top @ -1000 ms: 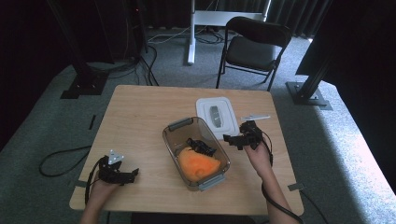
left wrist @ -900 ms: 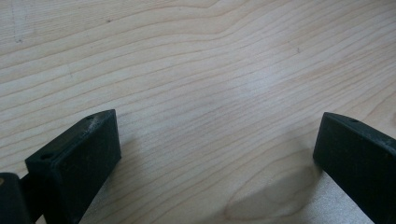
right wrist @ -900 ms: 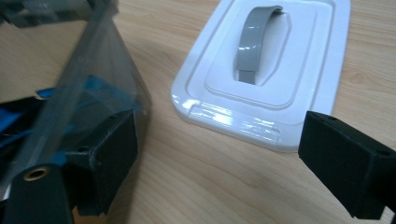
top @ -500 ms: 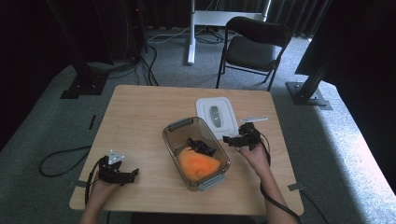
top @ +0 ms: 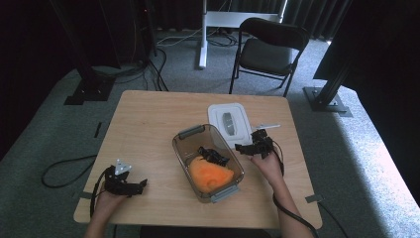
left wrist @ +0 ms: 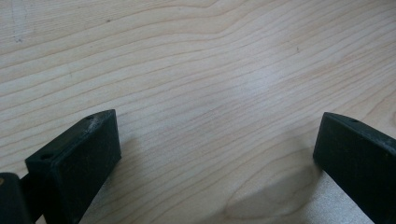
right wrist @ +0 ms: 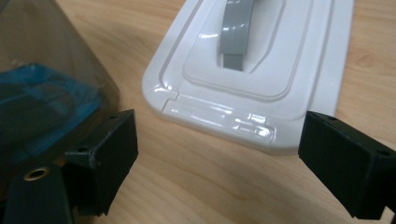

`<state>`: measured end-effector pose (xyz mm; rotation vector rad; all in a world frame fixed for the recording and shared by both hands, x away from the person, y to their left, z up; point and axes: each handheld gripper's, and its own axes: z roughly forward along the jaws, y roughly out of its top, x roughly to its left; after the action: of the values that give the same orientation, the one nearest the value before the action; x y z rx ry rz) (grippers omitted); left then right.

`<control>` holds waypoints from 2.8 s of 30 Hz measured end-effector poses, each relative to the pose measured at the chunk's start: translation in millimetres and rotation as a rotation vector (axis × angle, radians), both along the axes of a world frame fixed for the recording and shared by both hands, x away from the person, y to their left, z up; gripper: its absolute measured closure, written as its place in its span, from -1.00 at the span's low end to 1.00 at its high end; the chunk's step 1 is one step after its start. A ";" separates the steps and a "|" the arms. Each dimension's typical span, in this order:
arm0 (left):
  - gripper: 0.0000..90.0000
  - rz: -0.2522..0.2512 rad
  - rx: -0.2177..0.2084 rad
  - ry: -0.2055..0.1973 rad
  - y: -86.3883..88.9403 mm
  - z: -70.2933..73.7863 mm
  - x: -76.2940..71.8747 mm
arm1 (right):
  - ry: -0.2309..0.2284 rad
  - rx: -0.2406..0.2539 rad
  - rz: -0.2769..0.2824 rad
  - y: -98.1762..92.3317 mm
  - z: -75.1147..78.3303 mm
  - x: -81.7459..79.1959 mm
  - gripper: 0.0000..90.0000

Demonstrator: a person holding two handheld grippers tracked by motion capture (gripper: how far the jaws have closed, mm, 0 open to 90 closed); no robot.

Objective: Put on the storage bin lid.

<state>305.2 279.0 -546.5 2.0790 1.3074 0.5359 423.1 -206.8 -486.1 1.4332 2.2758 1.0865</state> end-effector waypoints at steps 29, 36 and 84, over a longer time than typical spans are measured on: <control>-0.97 0.000 0.000 0.000 0.0 0.0 0.0 | -0.010 -0.085 -0.030 33.4 -8.7 50.1 -0.64; -0.97 -0.002 0.000 0.000 0.1 0.0 0.0 | 0.000 -0.063 -0.061 33.8 -13.1 66.5 -0.51; -0.97 -0.007 -0.001 0.001 0.2 -0.1 0.1 | 0.038 -0.097 -0.061 36.5 -21.1 80.1 0.51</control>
<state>305.3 279.1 -546.6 2.0821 1.3001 0.5315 503.2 -170.3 -507.2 1.4863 2.2620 0.9250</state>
